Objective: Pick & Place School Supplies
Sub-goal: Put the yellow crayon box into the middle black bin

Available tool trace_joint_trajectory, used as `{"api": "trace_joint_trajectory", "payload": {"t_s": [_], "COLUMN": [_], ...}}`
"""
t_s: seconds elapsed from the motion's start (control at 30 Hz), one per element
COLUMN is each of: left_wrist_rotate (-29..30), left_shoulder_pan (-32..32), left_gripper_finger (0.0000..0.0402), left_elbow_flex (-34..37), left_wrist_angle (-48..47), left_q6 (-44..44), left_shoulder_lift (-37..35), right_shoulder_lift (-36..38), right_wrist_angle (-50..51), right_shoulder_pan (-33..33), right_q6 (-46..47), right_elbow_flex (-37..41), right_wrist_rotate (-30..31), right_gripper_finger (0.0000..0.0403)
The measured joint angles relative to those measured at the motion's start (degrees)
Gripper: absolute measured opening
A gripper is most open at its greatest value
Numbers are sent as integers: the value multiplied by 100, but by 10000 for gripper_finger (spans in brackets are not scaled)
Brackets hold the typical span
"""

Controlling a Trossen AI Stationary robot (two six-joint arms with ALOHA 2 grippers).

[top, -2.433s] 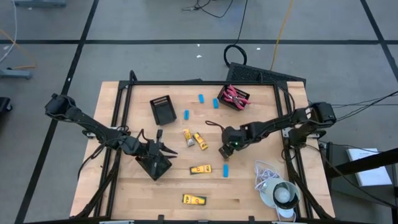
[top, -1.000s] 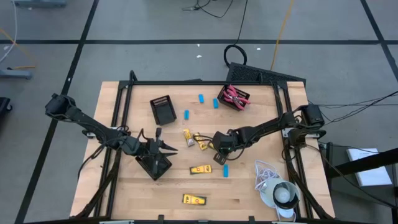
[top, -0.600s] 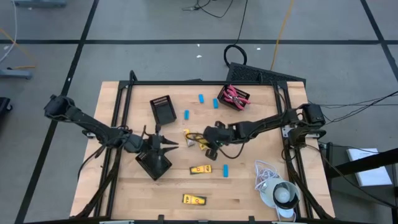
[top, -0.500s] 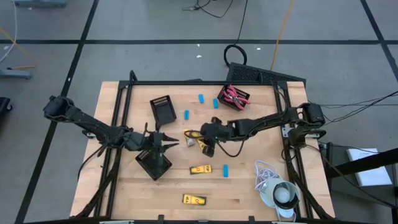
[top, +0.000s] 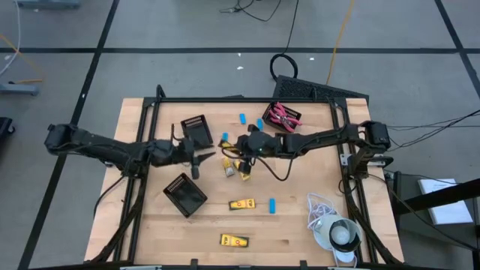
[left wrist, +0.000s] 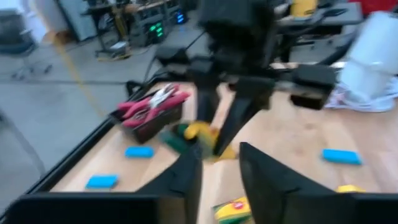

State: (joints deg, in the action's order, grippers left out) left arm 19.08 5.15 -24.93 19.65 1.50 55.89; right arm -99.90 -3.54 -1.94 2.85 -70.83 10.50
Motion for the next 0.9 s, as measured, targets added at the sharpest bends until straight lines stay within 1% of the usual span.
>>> {"api": "trace_joint_trajectory", "payload": {"t_s": [0.1, 0.2, 0.27, 0.33, 0.47, 0.6, 0.67, 0.83, 0.9], "left_wrist_rotate": [-51, -263, -386, -561, -1085, -1565, -1648, -1667, -1782], "left_shoulder_pan": [-322, -587, -757, -928, -1223, -1364, -1424, -1638, -1722], "left_gripper_finger": [175, 223, 247, 262, 269, 259, 252, 250, 254], "left_elbow_flex": [2, 4, 4, 4, 4, 9, 9, 9, 80], "left_wrist_angle": [-301, -312, -250, -244, -80, 497, 811, 994, 1431], "left_q6": [-171, -205, -215, -235, -306, -300, -294, -352, -379], "left_shoulder_lift": [-218, -325, -355, -353, -307, -25, 200, 720, 872], "right_shoulder_lift": [0, 0, 0, 0, 0, 0, 0, 0, 14], "right_wrist_angle": [-295, -641, -802, -890, -991, -1086, -1169, -1260, -1299], "right_shoulder_pan": [-79, -172, -258, -331, -433, -511, -534, -582, -601], "right_q6": [-207, -368, -378, -378, -427, -441, -442, -509, -516], "right_elbow_flex": [0, 0, 0, 0, 0, 0, 0, 0, 0], "right_wrist_rotate": [0, -42, -204, -323, -344, -548, -610, -614, -647], "right_gripper_finger": [59, 59, 59, 59, 59, 59, 59, 59, 59]}}
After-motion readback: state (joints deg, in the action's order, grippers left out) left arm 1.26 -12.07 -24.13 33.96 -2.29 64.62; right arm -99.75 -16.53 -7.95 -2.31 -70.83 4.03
